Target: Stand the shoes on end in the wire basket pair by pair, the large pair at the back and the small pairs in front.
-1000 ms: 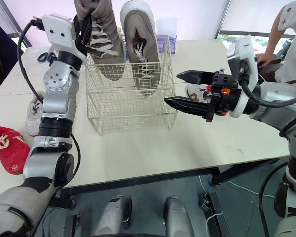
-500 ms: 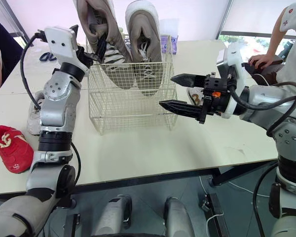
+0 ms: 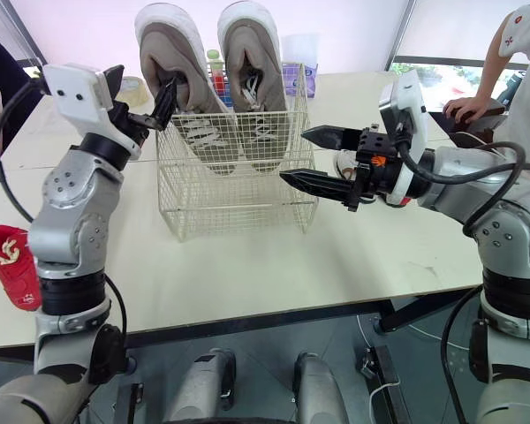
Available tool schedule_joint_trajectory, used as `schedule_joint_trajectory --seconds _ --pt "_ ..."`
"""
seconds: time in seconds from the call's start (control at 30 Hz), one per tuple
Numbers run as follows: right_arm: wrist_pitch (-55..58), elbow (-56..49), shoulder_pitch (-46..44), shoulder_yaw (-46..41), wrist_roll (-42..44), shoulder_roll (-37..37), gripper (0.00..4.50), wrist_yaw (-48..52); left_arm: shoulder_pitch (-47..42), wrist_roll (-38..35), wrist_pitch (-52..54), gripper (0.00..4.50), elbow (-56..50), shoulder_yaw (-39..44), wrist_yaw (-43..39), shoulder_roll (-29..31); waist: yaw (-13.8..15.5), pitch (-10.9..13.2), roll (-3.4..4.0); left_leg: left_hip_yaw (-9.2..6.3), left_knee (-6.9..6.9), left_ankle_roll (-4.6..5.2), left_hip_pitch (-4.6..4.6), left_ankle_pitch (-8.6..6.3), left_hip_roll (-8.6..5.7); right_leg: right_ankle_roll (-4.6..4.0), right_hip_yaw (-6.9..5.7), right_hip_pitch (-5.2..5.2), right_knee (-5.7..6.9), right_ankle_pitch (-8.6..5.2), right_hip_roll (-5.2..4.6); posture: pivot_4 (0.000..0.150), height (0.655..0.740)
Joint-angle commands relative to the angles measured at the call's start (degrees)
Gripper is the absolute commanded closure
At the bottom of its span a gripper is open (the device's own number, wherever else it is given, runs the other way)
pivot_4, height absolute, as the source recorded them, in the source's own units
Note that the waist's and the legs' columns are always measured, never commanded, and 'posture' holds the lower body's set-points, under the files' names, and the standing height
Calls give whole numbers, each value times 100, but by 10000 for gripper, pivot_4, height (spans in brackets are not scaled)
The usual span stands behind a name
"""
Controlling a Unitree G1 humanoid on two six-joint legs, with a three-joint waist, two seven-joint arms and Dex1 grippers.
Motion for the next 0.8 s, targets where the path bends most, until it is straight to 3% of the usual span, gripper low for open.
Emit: schedule_joint_trajectory --seconds 0.03,0.2,0.33,0.5,0.73,0.77,0.8 --pt "-110 21 -184 -174 74 45 0 84 19 -351 453 669 -622 177 -175 265 -6 0 0 0 0 0 0 0 0 0 0 0 -1 0 0 1500 7400" --pt "-342 112 -175 -172 -45 84 0 386 102 -940 1276 669 -1267 426 -261 585 -98 5 10 -28 -3 0 1 0 -8 0 -10 23 -7 -1 0 1500 7400" --pt "-263 233 -173 -127 -30 78 0 496 349 -1638 2017 669 -1819 792 -281 818 -281 11 42 -324 -4 7 -2 17 -121 28 -285 178 -11 -61 -93 1500 7400" --pt "-147 197 1 -64 -41 -27 0 717 872 -2670 2834 669 -2403 1357 -203 989 -260 15 49 -317 -11 0 -1 22 -95 -5 -283 151 2 -82 -73 1500 7400" --pt "-3 38 331 -73 37 -194 0 1000 2467 -4185 3279 669 -3236 1922 -119 1224 -266 15 51 -281 -11 -4 9 20 -90 -5 -263 146 -3 -81 -79 1500 7400" --pt "31 19 373 -63 51 -201 0 1008 2647 -4382 3258 669 -3293 1971 -88 1267 -296 18 63 -288 -19 -6 2 19 -92 -4 -273 156 -3 -82 -84 1500 7400" --pt "81 9 409 -65 81 -207 0 1011 2794 -4576 3220 669 -3335 2002 -39 1301 -343 22 74 -394 -25 -3 0 20 -155 5 -351 194 -14 -88 -127 1500 7400"
